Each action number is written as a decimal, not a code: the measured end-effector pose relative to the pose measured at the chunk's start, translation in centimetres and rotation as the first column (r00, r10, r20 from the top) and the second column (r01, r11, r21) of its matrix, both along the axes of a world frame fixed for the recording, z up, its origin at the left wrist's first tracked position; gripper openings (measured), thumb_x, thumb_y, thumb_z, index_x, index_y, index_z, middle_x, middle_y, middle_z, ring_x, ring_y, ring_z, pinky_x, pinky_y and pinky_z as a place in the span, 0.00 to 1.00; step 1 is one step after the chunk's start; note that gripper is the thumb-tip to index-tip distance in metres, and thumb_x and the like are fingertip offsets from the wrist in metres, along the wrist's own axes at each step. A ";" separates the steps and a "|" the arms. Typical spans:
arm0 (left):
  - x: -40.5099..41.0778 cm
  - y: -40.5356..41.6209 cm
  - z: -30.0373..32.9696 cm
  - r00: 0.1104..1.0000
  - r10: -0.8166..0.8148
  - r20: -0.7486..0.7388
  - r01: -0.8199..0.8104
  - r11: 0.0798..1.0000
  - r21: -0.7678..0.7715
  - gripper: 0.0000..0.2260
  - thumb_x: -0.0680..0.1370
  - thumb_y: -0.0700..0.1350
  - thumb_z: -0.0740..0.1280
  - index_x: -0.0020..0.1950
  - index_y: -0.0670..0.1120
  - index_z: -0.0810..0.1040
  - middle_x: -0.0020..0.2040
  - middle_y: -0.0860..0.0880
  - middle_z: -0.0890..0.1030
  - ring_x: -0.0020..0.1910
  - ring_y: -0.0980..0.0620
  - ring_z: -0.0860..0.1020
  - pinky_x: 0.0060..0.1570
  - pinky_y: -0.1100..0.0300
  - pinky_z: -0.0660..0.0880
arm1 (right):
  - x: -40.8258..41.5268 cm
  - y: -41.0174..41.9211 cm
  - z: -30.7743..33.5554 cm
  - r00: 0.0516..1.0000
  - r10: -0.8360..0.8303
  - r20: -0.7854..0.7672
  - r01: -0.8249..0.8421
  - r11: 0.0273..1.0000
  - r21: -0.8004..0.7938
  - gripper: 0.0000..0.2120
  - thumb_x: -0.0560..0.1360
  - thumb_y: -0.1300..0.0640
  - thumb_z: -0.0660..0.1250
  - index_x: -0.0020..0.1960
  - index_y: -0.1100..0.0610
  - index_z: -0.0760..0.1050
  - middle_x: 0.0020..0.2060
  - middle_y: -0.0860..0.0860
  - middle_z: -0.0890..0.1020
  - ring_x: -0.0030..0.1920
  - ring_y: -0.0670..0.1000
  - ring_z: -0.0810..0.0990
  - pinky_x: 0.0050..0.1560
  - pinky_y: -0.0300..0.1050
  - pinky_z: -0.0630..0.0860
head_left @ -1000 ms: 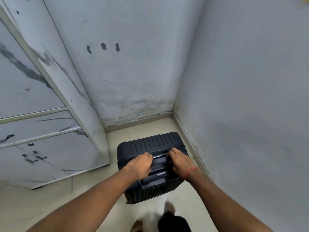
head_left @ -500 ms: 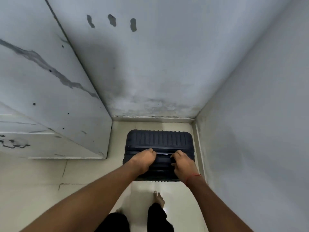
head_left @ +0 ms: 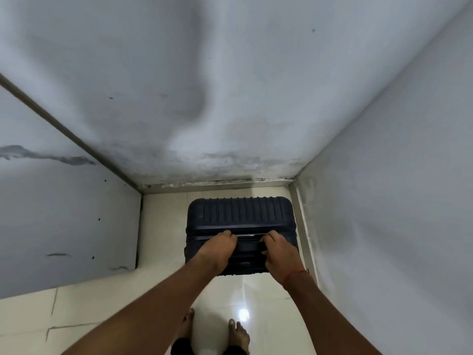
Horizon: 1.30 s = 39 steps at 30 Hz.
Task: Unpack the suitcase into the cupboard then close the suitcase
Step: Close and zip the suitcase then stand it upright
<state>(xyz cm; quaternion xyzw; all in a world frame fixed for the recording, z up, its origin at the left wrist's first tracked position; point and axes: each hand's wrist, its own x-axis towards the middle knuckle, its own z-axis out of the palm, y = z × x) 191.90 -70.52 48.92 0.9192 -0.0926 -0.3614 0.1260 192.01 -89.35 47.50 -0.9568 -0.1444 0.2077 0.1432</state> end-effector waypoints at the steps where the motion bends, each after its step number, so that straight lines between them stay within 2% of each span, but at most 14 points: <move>1: 0.3 0.1 -0.8 1.000 -0.005 0.001 0.005 1.000 -0.001 0.21 0.76 0.33 0.65 0.68 0.43 0.69 0.66 0.44 0.69 0.64 0.45 0.70 0.67 0.54 0.67 | 0.2 0.0 -0.8 1.000 -0.017 0.003 0.017 1.000 0.011 0.12 0.71 0.65 0.66 0.54 0.55 0.75 0.52 0.48 0.75 0.50 0.50 0.77 0.47 0.37 0.74; 2: 0.5 0.2 -1.3 1.000 -0.014 0.015 0.014 1.000 -0.002 0.20 0.76 0.34 0.65 0.67 0.44 0.69 0.65 0.44 0.69 0.64 0.46 0.70 0.66 0.53 0.68 | 0.3 -0.1 -1.4 0.999 -0.042 0.009 0.042 0.999 0.026 0.12 0.71 0.65 0.66 0.53 0.55 0.76 0.52 0.48 0.76 0.51 0.50 0.77 0.49 0.37 0.74; 4: 0.4 0.5 -2.2 0.992 -0.057 0.110 0.054 0.998 0.026 0.22 0.76 0.41 0.67 0.69 0.47 0.66 0.68 0.45 0.66 0.68 0.45 0.66 0.67 0.49 0.66 | 0.4 -0.4 -2.5 0.994 -0.089 0.059 0.084 0.993 0.080 0.14 0.69 0.62 0.69 0.54 0.55 0.77 0.54 0.49 0.76 0.54 0.51 0.76 0.55 0.45 0.77; 6: -0.2 1.2 -3.2 0.980 -0.093 0.175 0.074 0.991 0.114 0.33 0.74 0.54 0.68 0.75 0.52 0.57 0.76 0.45 0.55 0.75 0.42 0.54 0.70 0.36 0.55 | 0.5 -0.8 -3.2 0.990 -0.091 0.105 0.089 0.996 0.026 0.24 0.68 0.52 0.73 0.62 0.55 0.73 0.62 0.53 0.73 0.64 0.55 0.72 0.65 0.58 0.72; 8: -0.3 2.0 -4.2 0.988 -0.084 0.133 0.062 0.985 0.159 0.41 0.74 0.61 0.67 0.77 0.59 0.43 0.79 0.47 0.37 0.77 0.40 0.38 0.67 0.27 0.44 | 0.9 -0.9 -3.4 0.997 -0.073 0.027 0.076 0.990 -0.116 0.39 0.68 0.41 0.71 0.74 0.51 0.61 0.74 0.55 0.60 0.75 0.59 0.56 0.73 0.65 0.56; 10: 0.4 2.4 -4.9 0.997 -0.052 0.055 0.043 0.988 0.150 0.44 0.74 0.61 0.66 0.76 0.63 0.36 0.77 0.49 0.29 0.75 0.40 0.30 0.65 0.25 0.45 | 1.8 -0.7 -3.7 0.996 -0.059 -0.073 0.045 0.984 -0.173 0.43 0.71 0.39 0.68 0.78 0.48 0.50 0.78 0.53 0.47 0.78 0.58 0.43 0.73 0.66 0.49; 12: 1.8 2.3 -5.3 0.999 -0.026 0.029 0.022 0.992 0.127 0.44 0.74 0.60 0.67 0.75 0.65 0.36 0.76 0.50 0.29 0.74 0.41 0.29 0.65 0.25 0.47 | 3.4 -0.8 -3.9 0.996 -0.061 -0.071 0.048 0.984 -0.170 0.42 0.72 0.41 0.67 0.78 0.47 0.48 0.78 0.51 0.44 0.77 0.56 0.40 0.74 0.66 0.48; 15: 5.3 1.8 -5.8 0.998 0.010 0.065 -0.016 0.995 0.094 0.44 0.73 0.60 0.68 0.76 0.65 0.38 0.77 0.51 0.30 0.75 0.42 0.30 0.66 0.25 0.49 | 7.1 -1.2 -4.2 0.995 -0.087 -0.049 0.079 0.986 -0.145 0.42 0.72 0.42 0.68 0.78 0.47 0.49 0.78 0.49 0.44 0.77 0.55 0.39 0.73 0.67 0.49; 25: 17.2 0.7 -6.5 0.985 0.046 0.169 -0.052 0.998 0.029 0.43 0.72 0.57 0.71 0.76 0.66 0.44 0.78 0.54 0.33 0.76 0.46 0.32 0.67 0.25 0.45 | 18.7 -2.6 -5.2 0.991 -0.132 -0.002 0.131 0.985 -0.112 0.42 0.73 0.45 0.69 0.78 0.48 0.49 0.78 0.48 0.43 0.77 0.54 0.39 0.73 0.69 0.48; 32: 19.4 -0.7 -7.2 0.980 0.073 0.186 -0.076 0.997 0.005 0.42 0.73 0.58 0.70 0.76 0.65 0.44 0.78 0.55 0.34 0.76 0.46 0.31 0.66 0.25 0.43 | 22.1 -4.0 -5.3 0.989 -0.149 -0.002 0.148 0.987 -0.064 0.42 0.71 0.48 0.72 0.78 0.47 0.51 0.78 0.47 0.45 0.78 0.52 0.40 0.73 0.68 0.47; 39: 20.0 -6.7 -6.8 0.984 0.051 0.168 -0.049 0.999 -0.015 0.42 0.73 0.57 0.70 0.77 0.64 0.44 0.78 0.52 0.33 0.75 0.44 0.30 0.64 0.24 0.41 | 22.6 -9.3 -4.8 0.975 -0.218 -0.032 0.215 0.973 -0.077 0.44 0.70 0.51 0.73 0.78 0.46 0.52 0.78 0.45 0.45 0.78 0.51 0.40 0.73 0.69 0.48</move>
